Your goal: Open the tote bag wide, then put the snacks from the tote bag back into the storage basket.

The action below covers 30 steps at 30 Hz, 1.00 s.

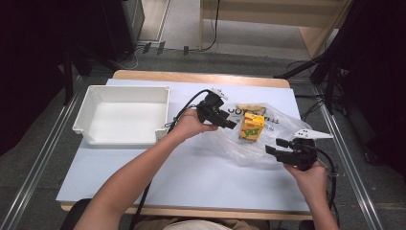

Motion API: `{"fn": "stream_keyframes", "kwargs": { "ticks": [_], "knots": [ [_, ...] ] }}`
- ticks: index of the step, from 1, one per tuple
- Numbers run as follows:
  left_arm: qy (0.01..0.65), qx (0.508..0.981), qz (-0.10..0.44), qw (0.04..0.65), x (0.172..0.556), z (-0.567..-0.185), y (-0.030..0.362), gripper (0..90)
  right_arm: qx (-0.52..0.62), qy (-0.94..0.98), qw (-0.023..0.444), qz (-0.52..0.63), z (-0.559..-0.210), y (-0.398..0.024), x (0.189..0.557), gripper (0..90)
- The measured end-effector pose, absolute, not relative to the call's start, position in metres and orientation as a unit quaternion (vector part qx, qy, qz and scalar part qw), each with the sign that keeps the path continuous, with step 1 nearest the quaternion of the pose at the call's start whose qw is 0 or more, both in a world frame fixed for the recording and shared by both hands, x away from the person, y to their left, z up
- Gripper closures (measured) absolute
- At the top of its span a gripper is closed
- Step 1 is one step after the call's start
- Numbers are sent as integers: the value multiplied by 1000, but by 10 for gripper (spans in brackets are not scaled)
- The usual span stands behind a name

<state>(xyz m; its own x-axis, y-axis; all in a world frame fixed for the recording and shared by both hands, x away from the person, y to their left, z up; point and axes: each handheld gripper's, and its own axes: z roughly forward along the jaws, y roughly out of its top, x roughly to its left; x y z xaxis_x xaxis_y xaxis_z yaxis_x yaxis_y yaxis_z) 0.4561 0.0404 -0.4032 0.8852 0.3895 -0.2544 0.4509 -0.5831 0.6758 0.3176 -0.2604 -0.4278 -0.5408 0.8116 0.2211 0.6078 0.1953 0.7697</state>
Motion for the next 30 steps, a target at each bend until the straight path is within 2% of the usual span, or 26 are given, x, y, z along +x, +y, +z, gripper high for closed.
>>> {"fn": "stream_keyframes", "kwargs": {
  "ticks": [19, 22, 30],
  "knots": [
    [215, 889, -45, 403, 449, -402, 27, 362, 461, 769, 112, 428, -429, -259, 315, 398],
    [211, 883, -46, 416, 449, -404, 23, 301, 462, 768, 113, 429, -429, -259, 316, 374],
    [217, 878, -61, 422, 452, -409, 17, 290, 466, 764, 113, 433, -428, -261, 317, 373]
  ]
}}
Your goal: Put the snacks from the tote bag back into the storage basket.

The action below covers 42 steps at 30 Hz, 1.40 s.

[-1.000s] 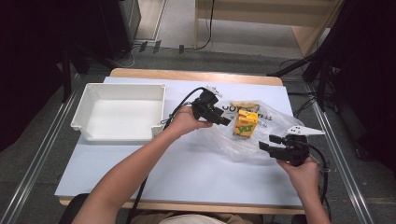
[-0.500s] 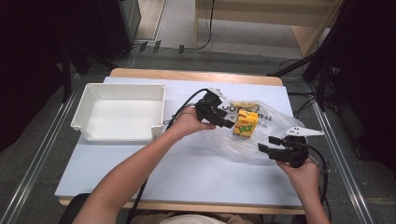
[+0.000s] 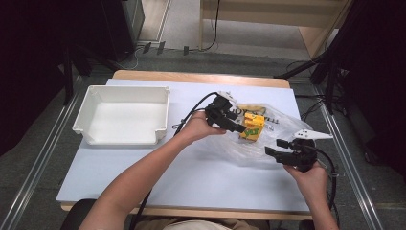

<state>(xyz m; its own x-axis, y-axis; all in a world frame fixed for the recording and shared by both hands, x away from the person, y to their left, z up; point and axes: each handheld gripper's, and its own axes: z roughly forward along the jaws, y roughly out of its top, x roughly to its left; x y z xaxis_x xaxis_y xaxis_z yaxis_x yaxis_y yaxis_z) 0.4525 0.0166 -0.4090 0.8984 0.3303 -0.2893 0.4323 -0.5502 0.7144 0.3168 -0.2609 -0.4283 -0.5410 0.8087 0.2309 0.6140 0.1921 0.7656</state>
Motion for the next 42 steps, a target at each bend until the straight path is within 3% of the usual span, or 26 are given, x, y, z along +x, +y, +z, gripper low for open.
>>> {"fn": "stream_keyframes", "kwargs": {
  "ticks": [22, 35, 42],
  "knots": [
    [201, 894, -44, 399, 463, -429, -15, 325, 470, 757, 115, 439, -428, -263, 319, 376],
    [188, 899, -68, 390, 468, -438, -38, 297, 465, 769, 105, 426, -433, -256, 314, 378],
    [181, 901, -61, 391, 467, -442, -42, 335, 467, 769, 103, 425, -434, -256, 314, 380]
  ]
}}
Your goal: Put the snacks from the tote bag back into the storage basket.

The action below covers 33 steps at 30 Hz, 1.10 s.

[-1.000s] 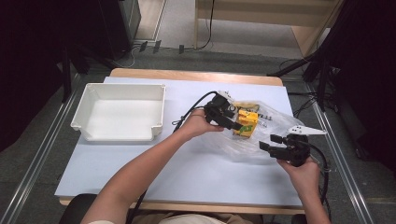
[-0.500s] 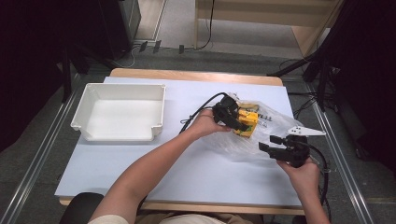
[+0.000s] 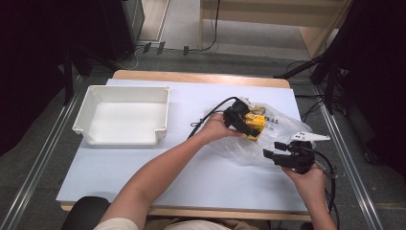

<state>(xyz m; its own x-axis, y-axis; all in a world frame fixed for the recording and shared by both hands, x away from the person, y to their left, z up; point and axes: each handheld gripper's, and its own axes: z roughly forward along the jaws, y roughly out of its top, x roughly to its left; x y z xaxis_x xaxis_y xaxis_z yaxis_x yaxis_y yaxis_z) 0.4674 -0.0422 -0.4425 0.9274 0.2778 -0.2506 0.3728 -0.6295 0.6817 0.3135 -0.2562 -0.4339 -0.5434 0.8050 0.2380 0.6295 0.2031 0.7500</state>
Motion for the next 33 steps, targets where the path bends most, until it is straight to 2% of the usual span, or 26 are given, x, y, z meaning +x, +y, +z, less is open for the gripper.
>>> {"fn": "stream_keyframes", "kwargs": {
  "ticks": [2, 3, 6, 9, 20, 33],
  "knots": [
    [179, 903, -47, 387, 465, -442, -43, 360, 466, 769, 103, 425, -434, -256, 314, 380],
    [177, 907, -33, 380, 464, -441, -43, 416, 466, 770, 102, 423, -434, -256, 314, 381],
    [184, 908, -26, 374, 464, -440, -43, 493, 467, 769, 100, 424, -435, -256, 315, 382],
    [199, 903, -42, 378, 468, -440, -40, 502, 468, 769, 98, 425, -435, -256, 315, 384],
    [218, 905, -29, 363, 463, -429, -46, 515, 467, 766, 98, 430, -435, -255, 316, 387],
    [220, 902, -23, 370, 458, -392, -31, 516, 475, 756, 101, 440, -432, -255, 321, 388]
  ]
}}
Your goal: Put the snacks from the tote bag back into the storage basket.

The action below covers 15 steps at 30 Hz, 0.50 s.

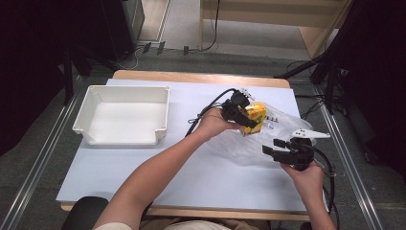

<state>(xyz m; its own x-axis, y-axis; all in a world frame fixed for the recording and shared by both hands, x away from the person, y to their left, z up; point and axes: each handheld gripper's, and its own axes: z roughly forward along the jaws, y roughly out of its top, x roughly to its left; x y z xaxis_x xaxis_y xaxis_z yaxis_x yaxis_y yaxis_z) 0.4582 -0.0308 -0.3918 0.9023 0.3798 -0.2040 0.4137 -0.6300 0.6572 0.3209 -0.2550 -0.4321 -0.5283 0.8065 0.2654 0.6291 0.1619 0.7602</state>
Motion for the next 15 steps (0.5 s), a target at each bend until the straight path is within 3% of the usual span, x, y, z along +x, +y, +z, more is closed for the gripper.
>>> {"fn": "stream_keyframes", "kwargs": {
  "ticks": [15],
  "knots": [
    [232, 896, -26, 378, 454, -361, -8, 515, 464, 763, 124, 433, -421, -237, 321, 399]
  ]
}}
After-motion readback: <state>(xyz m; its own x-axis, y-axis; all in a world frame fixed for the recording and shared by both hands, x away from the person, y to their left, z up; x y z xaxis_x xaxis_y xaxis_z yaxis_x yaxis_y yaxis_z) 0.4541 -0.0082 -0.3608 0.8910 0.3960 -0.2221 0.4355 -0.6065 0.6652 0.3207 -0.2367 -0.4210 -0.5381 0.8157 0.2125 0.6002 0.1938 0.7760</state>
